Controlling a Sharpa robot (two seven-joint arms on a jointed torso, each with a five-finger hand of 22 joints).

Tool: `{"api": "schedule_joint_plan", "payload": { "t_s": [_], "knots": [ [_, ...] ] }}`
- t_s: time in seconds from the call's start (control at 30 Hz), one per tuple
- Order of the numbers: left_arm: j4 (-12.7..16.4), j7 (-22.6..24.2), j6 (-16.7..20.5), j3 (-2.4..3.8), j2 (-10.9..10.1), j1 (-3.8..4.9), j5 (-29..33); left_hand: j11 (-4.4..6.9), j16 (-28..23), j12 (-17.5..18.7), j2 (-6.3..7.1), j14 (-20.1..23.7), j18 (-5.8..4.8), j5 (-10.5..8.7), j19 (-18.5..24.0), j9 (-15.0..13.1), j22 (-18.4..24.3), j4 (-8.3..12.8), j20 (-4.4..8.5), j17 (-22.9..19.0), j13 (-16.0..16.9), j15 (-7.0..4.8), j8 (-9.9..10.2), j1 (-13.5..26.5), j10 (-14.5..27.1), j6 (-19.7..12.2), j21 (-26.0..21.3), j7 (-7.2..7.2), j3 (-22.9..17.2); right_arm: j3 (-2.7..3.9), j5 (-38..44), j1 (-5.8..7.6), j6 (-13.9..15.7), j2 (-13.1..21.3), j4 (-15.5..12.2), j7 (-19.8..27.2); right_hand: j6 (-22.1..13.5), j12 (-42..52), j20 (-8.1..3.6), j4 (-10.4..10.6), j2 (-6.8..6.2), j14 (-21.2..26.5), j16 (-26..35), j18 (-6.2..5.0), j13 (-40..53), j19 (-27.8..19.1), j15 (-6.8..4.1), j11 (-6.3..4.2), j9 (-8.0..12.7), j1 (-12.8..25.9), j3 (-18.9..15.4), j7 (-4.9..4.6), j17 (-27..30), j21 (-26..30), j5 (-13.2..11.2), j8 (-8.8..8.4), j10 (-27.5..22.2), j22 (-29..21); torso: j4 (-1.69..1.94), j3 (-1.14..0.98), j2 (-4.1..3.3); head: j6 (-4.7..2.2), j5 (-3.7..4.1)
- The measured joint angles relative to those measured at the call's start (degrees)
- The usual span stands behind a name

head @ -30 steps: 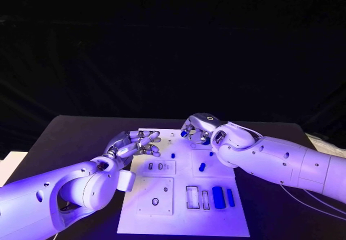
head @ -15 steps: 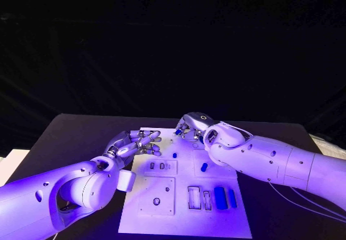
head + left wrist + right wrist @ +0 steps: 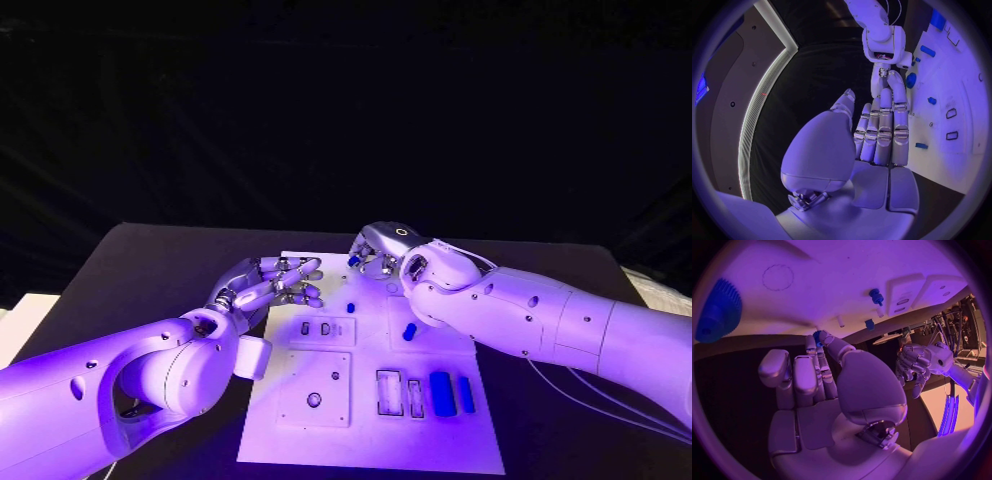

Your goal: Assemble the parts on the task board

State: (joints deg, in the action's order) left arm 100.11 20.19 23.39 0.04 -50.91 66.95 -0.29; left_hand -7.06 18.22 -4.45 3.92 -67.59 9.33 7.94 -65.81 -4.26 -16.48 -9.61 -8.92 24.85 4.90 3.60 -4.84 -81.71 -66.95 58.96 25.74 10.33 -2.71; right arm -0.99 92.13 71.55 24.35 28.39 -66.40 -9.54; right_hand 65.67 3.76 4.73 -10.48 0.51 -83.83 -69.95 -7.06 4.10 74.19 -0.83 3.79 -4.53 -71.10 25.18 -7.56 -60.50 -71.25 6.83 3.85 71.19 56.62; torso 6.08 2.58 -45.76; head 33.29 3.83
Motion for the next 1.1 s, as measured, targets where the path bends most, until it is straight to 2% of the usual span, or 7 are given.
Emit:
{"api": "schedule_joint_plan", "payload": {
  "t_s": [0.33, 0.5, 0.63, 0.73, 0.8, 0.93, 1.1],
  "knots": [
    [-0.08, -0.06, -0.01, -0.01, 0.07, 0.02, 0.03, 0.0, -0.06, 0.0, 0.0, 0.0, 0.0, 0.0, 0.0, 0.0, 0.01, 0.0, 0.0, 0.01, 0.04, 0.0, 0.0, 0.0, 0.0, 0.0, 0.0, 0.0, 0.0, -0.03, 0.08, 0.0, -0.2, -1.22, 1.11, -1.03, -0.2, 0.0, 0.22, 0.33, -0.61, 0.0, 0.0, 0.0, -0.11, -0.22, 0.0, 0.35, -0.34, 0.61, 0.32, -0.01, 0.35, 0.0, -0.1, -0.02, -0.43, -0.13, 0.03, -0.01, -0.08, -0.12, -0.07],
    [-0.08, -0.16, -0.02, -0.01, 0.1, 0.03, 0.04, 0.0, -0.06, 0.0, 0.0, 0.0, -0.01, 0.0, 0.2, 0.0, 0.01, 0.0, -0.2, 0.01, 0.04, 0.0, 0.0, 0.0, 0.0, 0.0, 0.0, 0.0, 0.0, -0.03, 0.08, 0.04, -0.6, -1.47, 1.32, -1.19, -1.02, 0.0, 0.86, 0.87, -1.41, -0.21, 0.13, 0.0, -0.36, -0.86, 0.21, 0.83, -0.49, 1.39, 0.34, -0.81, 1.13, 0.0, -0.1, -0.01, -2.47, -0.93, 0.01, -0.01, -0.12, -0.05, -0.17],
    [-0.09, -0.25, -0.03, -0.01, 0.11, 0.04, 0.04, 0.0, -0.06, 0.0, 0.0, 0.0, 0.0, 0.0, 0.2, 0.0, 0.01, 0.0, -0.2, 0.01, 0.04, 0.0, 0.0, 0.0, 0.0, 0.0, 0.0, 0.0, 0.0, -0.03, 0.08, 0.05, -1.01, -1.51, 1.43, -1.38, -4.81, 0.0, 1.29, 1.62, -3.22, -0.18, 0.81, 0.0, -0.47, -2.37, 0.95, 1.5, 0.48, 1.81, 0.14, -1.65, 2.13, 1.09, -0.04, -0.32, -5.25, -2.63, 0.0, -0.02, -0.14, -0.03, -0.25],
    [-0.09, -0.3, -0.03, -0.01, 0.08, 0.06, 0.05, 0.0, -0.06, 0.0, 0.0, 0.03, 0.0, 0.0, 0.2, 0.0, 0.01, 0.0, -0.2, 0.0, 0.04, 0.03, 0.0, 0.0, 0.0, 0.0, -0.03, 0.0, 0.0, -0.06, 0.06, 0.05, -0.98, -1.42, 1.49, -1.5, -9.87, 0.0, 2.11, 2.13, -4.94, -0.19, 1.57, 0.0, -0.48, -3.79, 2.06, 2.67, 0.82, 1.53, -0.85, -2.65, 3.45, 2.56, -0.04, -0.33, -8.63, -5.0, 0.0, -0.02, -0.16, 0.01, -0.29],
    [-0.09, -0.33, -0.03, -0.01, 0.05, 0.07, 0.05, 0.0, -0.06, 0.0, 0.0, 0.2, -0.01, 0.0, 0.2, 0.0, 0.01, 0.0, -0.2, 0.05, 0.04, 0.2, 0.0, 0.0, 0.0, 0.0, -0.24, 0.0, 0.0, -0.07, 0.02, 0.06, -0.75, -1.17, 1.32, -1.52, -11.01, 0.0, 2.25, 2.11, -5.28, -0.2, 1.57, -0.01, -0.48, -3.92, 2.07, 3.03, 0.82, 1.19, -1.4, -3.02, 3.86, 2.66, -0.04, -0.33, -9.24, -5.32, -0.03, -0.03, -0.18, -0.01, -0.32],
    [-0.17, -0.37, -0.03, -0.01, 0.02, 0.1, 0.05, 0.0, -0.06, 0.0, 0.0, 0.2, 0.0, 0.0, 0.2, 0.0, 0.01, 0.0, -0.2, 0.06, 0.03, 0.2, 0.0, 0.0, 0.0, 0.0, -0.24, 0.0, 0.0, -0.07, -0.14, 0.11, 0.27, 0.55, -0.59, -1.52, -11.14, 0.0, 2.25, 2.2, -5.53, -0.2, 1.84, 0.0, -0.44, -3.92, 2.07, 3.05, 0.69, 0.94, -1.81, -3.15, 4.1, 2.66, -0.04, -0.33, -9.41, -4.98, -0.05, -0.06, -0.19, -0.19, -0.34],
    [-0.25, -0.43, -0.03, 0.0, -0.02, 0.12, 0.05, 0.0, -0.06, 0.0, -0.31, 0.2, -0.01, 0.0, 0.2, 0.0, 0.01, 0.22, -0.2, 0.14, 0.03, 0.2, 0.0, -0.31, 0.0, 0.0, -0.24, 0.0, -0.23, 0.23, -0.95, 0.66, 1.49, 6.13, -6.36, -1.47, -8.51, 1.69, 2.13, 2.46, -5.21, -0.2, -0.08, -0.01, -0.01, -2.08, 2.07, 2.45, 0.13, 0.63, -2.02, -2.67, 1.69, 0.26, 1.94, 0.34, -6.75, -1.4, -0.09, -0.09, -0.19, -0.35, -0.09]
  ]
}}
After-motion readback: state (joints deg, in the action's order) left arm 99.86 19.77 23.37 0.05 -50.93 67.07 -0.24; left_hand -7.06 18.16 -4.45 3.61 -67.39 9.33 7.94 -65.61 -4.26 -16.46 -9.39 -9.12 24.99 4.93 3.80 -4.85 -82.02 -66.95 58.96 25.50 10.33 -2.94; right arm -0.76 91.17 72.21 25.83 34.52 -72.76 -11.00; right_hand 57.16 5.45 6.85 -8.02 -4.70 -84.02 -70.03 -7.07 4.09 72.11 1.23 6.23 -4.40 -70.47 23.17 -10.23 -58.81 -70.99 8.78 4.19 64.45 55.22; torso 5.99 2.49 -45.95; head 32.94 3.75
